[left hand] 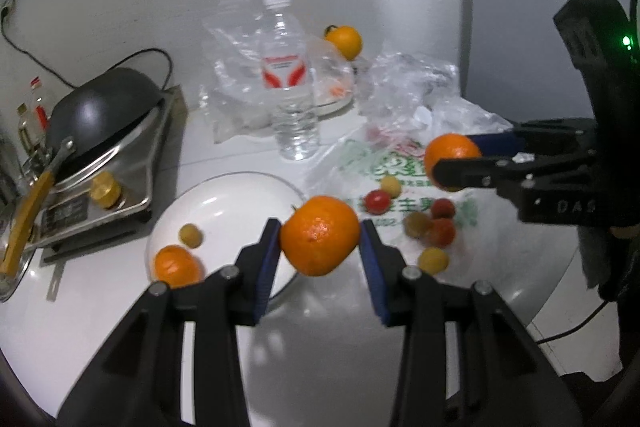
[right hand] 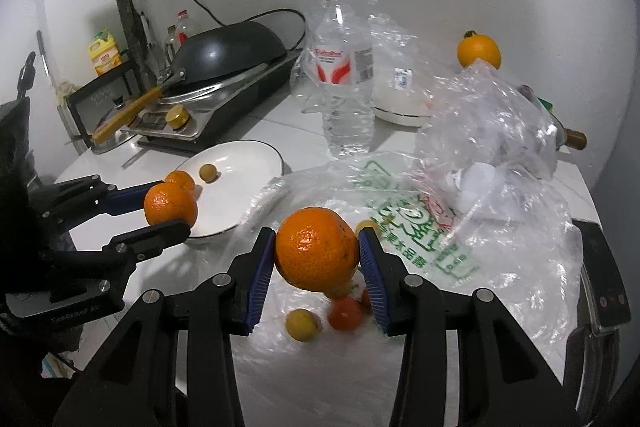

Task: Organize fruits
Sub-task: 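Carry the orange into the white plate and open the left gripper while the right carries its orange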

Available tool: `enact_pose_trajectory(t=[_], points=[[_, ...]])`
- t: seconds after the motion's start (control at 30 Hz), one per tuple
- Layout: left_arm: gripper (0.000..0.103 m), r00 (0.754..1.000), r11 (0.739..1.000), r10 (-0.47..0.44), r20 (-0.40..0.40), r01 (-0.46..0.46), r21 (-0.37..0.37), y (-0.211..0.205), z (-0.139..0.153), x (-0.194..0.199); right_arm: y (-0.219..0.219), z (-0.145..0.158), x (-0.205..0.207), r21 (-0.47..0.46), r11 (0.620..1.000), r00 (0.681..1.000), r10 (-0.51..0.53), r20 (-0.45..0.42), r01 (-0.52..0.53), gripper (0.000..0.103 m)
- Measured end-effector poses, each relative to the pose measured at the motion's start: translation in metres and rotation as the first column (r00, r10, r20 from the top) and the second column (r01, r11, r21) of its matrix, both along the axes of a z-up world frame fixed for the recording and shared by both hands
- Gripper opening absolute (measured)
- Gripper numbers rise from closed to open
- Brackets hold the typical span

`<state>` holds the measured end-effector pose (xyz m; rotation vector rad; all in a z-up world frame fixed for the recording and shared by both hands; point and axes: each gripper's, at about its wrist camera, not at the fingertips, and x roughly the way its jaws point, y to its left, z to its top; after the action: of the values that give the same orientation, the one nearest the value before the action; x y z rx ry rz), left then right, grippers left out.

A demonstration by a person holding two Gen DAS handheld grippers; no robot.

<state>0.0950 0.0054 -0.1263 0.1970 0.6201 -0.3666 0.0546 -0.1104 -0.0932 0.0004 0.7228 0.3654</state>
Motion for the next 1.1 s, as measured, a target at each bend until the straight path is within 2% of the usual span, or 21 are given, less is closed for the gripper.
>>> enact_pose_trajectory(t=[0.27, 0.63, 1.1], points=[[0.040, 0.999, 0.999, 0.051, -0.002, -0.051, 0.000, 0.030, -0.005, 0.002, 0.024, 0.010, 0.002, -0.015, 0.999, 0.999, 0.030, 0.016, -0.030, 0.045], [0.040, 0.994, 0.995, 0.102, -0.036, -0.102, 0.002, 0.060, -0.022, 0.012, 0.049, 0.006, 0.009, -0.039, 0.997, 0.998, 0.065, -0.004, -0.065, 0.045], [0.041, 0.988, 0.994, 0.111, -0.108, -0.111, 0.002, 0.074, -0.049, 0.042, 0.070, -0.003, 0.028, -0.049, 0.994, 0.995, 0.096, -0.039, -0.097, 0.045]])
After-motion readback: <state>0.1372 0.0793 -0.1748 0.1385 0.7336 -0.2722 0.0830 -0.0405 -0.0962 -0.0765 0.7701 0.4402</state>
